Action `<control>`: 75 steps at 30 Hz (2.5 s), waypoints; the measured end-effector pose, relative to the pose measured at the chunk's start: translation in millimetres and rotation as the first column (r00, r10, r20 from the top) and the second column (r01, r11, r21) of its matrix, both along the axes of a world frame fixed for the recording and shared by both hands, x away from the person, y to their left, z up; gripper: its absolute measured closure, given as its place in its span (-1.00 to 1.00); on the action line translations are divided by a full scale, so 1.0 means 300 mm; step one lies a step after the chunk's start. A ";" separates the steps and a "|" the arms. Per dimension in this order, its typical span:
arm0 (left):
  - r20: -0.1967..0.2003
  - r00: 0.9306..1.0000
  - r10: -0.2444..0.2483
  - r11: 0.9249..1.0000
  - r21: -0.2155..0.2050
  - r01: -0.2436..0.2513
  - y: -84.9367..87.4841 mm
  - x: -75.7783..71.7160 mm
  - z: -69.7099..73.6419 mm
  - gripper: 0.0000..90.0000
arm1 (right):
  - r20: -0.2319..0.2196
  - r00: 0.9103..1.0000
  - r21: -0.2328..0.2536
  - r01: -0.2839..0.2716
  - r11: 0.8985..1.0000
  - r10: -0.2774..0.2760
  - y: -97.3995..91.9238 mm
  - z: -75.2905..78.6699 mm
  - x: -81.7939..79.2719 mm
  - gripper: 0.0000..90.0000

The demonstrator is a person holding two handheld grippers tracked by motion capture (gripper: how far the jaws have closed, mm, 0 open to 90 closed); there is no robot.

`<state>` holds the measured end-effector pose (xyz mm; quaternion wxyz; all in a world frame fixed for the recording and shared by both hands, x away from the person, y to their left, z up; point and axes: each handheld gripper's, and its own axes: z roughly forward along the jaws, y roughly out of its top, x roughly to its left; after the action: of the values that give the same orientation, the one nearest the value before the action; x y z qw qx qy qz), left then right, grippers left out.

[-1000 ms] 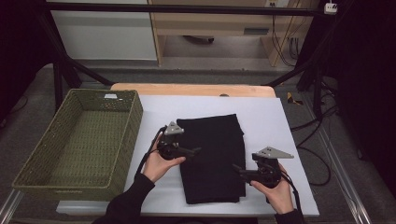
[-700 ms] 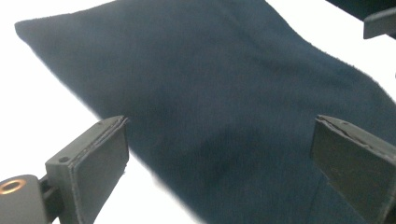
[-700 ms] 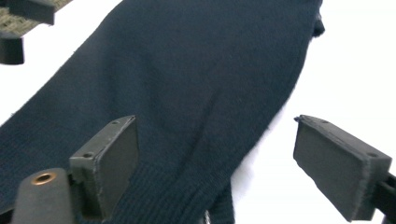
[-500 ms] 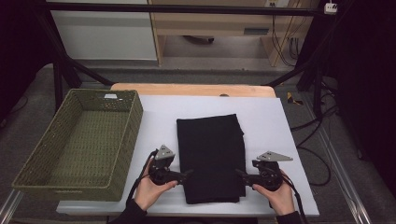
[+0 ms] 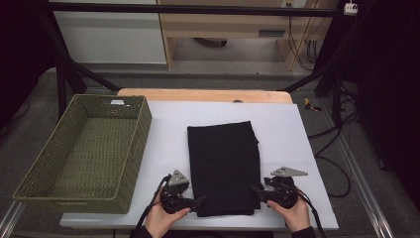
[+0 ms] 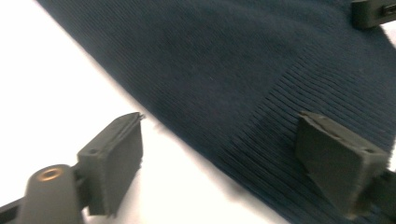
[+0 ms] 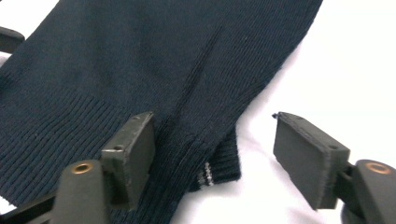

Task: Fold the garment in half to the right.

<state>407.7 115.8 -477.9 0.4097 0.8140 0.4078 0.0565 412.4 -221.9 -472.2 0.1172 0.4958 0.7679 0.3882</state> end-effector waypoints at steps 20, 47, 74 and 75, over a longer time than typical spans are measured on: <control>-0.035 0.999 -0.012 1.000 0.018 0.012 -0.034 -0.038 0.011 0.77 | -0.101 0.995 0.045 0.033 0.998 -0.028 0.042 0.010 -0.023 0.55; 0.031 1.000 0.001 0.999 0.049 -0.002 0.096 -0.048 0.014 0.75 | -0.050 0.999 0.062 -0.009 0.998 0.012 0.134 -0.012 -0.074 0.17; 0.147 0.989 -0.029 0.999 -0.037 0.035 0.117 0.020 0.032 -0.79 | 0.106 0.990 0.030 -0.094 0.995 0.091 0.071 -0.018 -0.016 -0.84; 0.147 0.988 -0.040 0.998 -0.033 0.045 0.115 0.025 0.036 -0.82 | 0.102 0.991 0.030 -0.088 0.996 0.085 0.071 -0.019 -0.014 -0.87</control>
<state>415.2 150.2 -467.2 0.4543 0.8087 0.3601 0.0999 408.1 -200.6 -477.8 0.1304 0.4438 0.7748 0.4309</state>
